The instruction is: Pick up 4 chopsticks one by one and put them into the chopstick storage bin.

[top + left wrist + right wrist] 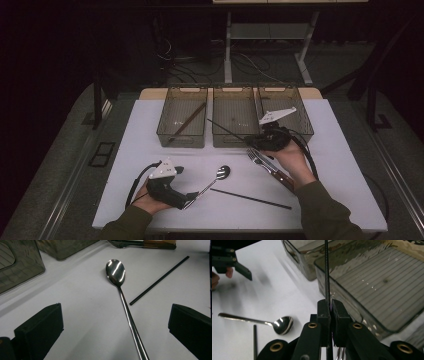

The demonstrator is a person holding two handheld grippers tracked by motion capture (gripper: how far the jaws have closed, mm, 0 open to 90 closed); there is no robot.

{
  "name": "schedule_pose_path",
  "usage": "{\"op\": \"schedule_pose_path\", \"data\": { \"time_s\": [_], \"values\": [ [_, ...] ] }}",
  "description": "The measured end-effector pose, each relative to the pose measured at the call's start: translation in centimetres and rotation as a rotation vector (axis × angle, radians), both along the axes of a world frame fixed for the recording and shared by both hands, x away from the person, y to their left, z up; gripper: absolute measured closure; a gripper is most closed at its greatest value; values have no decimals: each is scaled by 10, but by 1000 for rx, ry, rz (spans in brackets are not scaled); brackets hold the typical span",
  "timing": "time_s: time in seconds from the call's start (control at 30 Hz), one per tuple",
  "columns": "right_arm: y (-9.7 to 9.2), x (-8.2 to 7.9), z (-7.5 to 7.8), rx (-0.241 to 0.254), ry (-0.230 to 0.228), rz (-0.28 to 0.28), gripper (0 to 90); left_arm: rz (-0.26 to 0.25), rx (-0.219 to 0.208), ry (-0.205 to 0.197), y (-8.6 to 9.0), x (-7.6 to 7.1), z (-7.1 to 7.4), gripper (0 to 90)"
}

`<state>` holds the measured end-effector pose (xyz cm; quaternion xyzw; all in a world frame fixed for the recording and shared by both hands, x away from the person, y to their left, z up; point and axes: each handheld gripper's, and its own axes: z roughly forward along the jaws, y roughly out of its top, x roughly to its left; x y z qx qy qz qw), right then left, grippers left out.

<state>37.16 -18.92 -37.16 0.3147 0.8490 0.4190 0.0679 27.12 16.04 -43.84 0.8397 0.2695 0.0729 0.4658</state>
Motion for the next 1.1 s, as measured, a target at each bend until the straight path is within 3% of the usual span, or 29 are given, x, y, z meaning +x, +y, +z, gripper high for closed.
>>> {"op": "schedule_pose_path", "data": {
  "time_s": [0.2, 0.63, 1.1],
  "values": [
    [14, 11, 4, -2, 0, 0, 859, 7, -15, 0, -2, -1, 0, 0],
    [48, 36, 17, -28, 5, -23, 859, 3, -5, -6, -2, -1, 0, 0],
    [90, 67, 17, -64, 15, -49, 859, -6, 10, -27, -4, -2, 1, 0]
  ]
}}
